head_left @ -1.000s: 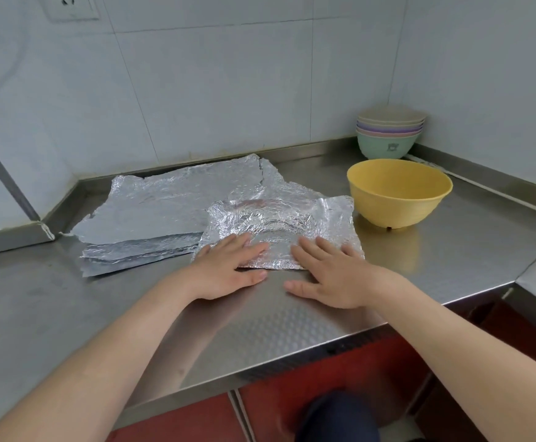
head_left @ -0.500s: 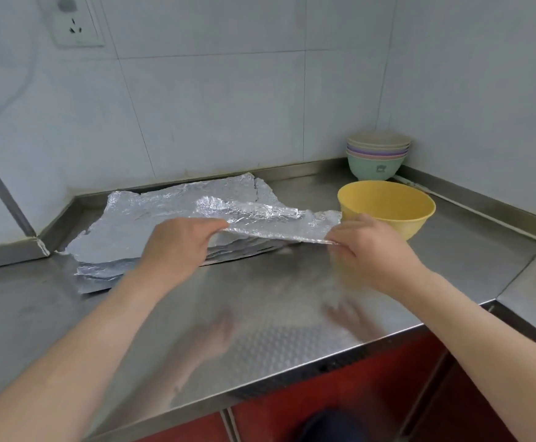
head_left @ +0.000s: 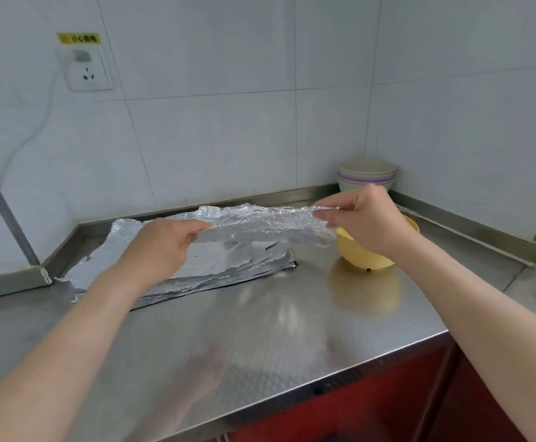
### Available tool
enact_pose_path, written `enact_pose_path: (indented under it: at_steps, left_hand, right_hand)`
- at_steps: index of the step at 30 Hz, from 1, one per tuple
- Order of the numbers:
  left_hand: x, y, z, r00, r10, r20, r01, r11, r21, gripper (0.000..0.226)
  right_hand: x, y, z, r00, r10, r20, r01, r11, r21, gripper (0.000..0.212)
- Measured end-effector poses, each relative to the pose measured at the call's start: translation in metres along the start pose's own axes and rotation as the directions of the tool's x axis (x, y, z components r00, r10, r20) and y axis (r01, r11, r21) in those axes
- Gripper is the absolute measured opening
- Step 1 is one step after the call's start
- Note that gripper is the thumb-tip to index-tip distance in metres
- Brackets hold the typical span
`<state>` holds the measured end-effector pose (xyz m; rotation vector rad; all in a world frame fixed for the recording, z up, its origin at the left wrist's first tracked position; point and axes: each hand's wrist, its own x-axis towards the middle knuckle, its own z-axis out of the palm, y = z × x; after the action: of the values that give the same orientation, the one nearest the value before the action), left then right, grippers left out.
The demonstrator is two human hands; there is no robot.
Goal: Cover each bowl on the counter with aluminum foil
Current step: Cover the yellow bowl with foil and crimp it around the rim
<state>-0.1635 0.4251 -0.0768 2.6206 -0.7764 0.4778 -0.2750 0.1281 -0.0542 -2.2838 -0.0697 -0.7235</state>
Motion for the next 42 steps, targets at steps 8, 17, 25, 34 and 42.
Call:
enact_pose_path:
  at_steps: [8, 17, 25, 34, 42]
  left_hand:
    - [0.024, 0.069, -0.018, 0.970, -0.034, -0.240, -0.029, 0.967, -0.254, 0.014]
    - [0.039, 0.054, 0.005, 0.813, -0.504, 0.291, 0.313, -0.044, -0.949, 0.036]
    - [0.045, 0.073, 0.036, 0.833, -0.391, 0.392, 0.248, -0.369, -0.896, 0.018]
    - [0.058, 0.130, 0.070, 0.821, -0.377, 0.429, 0.247, -0.443, -0.862, 0.028]
    - [0.059, 0.182, 0.092, 0.837, -0.363, 0.410, 0.222, -0.461, -0.859, 0.017]
  right_hand:
    - [0.019, -0.011, -0.005, 0.969, 0.003, -0.247, 0.037, 0.987, 0.156, 0.050]
    - [-0.012, 0.079, 0.020, 0.894, 0.448, -0.023, -0.320, 0.602, -0.732, 0.024]
    - [-0.035, 0.054, 0.031, 0.960, 0.240, 0.147, -0.095, 0.769, -0.632, 0.026]
    - [-0.049, 0.026, -0.019, 0.874, 0.486, -0.017, -0.390, 0.722, 0.571, 0.037]
    - [-0.031, 0.045, -0.022, 0.756, 0.638, 0.147, -0.463, 0.362, 0.809, 0.072]
